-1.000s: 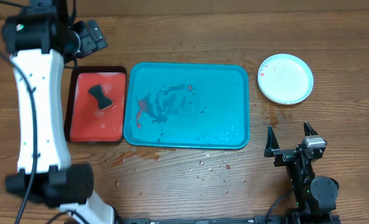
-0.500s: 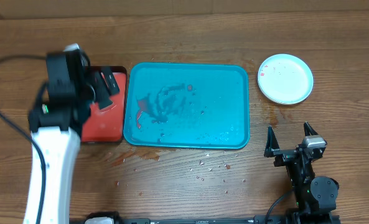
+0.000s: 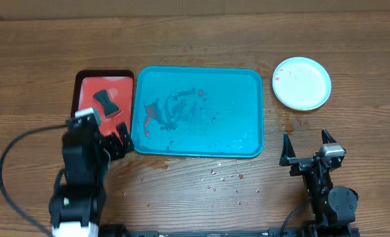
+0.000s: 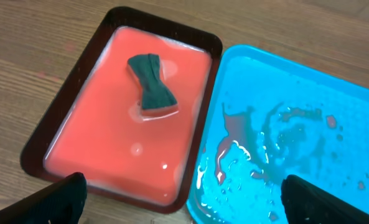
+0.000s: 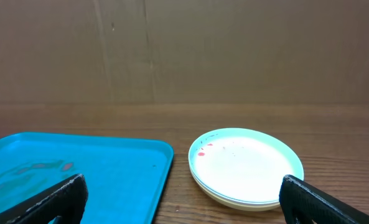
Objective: Clean dirty plates on tray and stack at the side
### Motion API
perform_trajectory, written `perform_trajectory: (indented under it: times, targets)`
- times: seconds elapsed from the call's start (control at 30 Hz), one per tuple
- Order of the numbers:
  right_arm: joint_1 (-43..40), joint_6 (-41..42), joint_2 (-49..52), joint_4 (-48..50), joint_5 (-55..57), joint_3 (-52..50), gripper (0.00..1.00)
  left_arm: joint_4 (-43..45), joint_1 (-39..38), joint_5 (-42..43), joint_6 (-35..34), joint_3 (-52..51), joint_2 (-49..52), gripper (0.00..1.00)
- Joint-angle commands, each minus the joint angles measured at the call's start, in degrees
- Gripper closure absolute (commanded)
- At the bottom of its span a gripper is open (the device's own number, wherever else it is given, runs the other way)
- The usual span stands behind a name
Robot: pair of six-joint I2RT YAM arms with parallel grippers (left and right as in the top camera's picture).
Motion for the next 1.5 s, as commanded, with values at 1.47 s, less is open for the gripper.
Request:
perform_trajectory:
  times: [1.47]
  targets:
    - [-0.07, -0.04, -0.52, 0.37, 0.35, -0.59, 0.00, 27.26, -1.95, 7.13, 11.78, -35.82, -42.07, 0.00]
